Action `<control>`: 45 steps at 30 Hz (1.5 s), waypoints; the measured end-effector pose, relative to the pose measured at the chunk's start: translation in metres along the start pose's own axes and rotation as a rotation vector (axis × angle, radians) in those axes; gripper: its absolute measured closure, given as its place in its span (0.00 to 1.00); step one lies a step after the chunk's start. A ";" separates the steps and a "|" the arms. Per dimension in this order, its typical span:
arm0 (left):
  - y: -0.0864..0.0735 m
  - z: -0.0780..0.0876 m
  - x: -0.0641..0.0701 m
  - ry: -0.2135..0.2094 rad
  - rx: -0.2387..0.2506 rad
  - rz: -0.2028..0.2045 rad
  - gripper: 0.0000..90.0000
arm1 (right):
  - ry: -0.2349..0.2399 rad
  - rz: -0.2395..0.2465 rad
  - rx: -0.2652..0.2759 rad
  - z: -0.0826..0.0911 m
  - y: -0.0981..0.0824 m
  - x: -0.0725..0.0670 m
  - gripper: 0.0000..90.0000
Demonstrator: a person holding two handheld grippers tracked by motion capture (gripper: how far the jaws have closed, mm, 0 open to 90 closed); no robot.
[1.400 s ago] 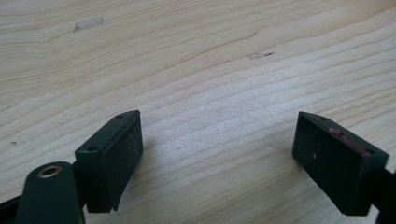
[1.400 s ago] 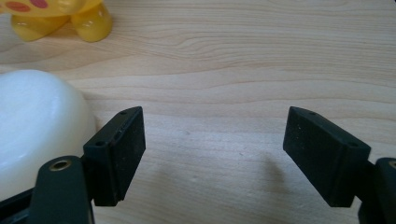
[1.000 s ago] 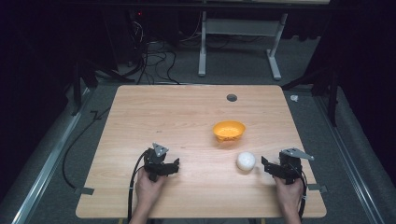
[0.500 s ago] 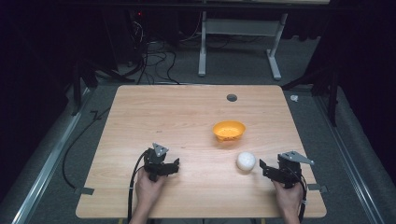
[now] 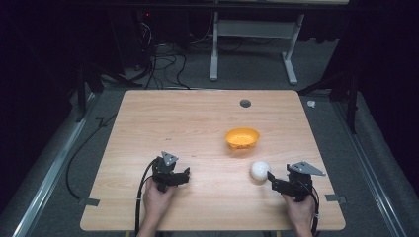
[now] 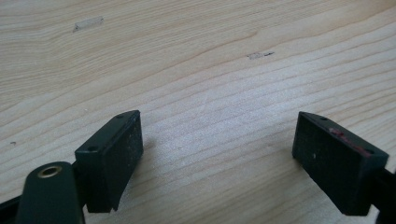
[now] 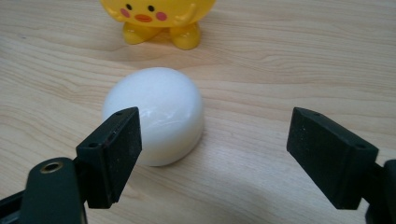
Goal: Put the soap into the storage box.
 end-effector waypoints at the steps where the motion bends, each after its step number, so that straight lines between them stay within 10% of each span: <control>1: 0.000 0.000 0.000 0.000 0.000 0.000 0.18 | 0.005 0.005 -0.003 0.000 0.000 -0.002 0.20; 24: 0.000 0.000 0.000 -0.001 0.000 -0.001 0.18 | 0.083 0.082 -0.024 -0.014 0.013 -0.040 0.16; 45: 0.000 0.000 0.000 -0.001 0.000 -0.002 0.18 | 0.051 0.101 -0.114 -0.040 0.007 -0.044 0.16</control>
Point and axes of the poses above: each handheld gripper's, and its own axes: z roughly backward along the jaws, y roughly out of its top, x roughly to its right, the point moved 7 cm from there along -z, roughly forward along the jaws, and after that the axes turned 8 degrees about -y, right-handed, at the moved point
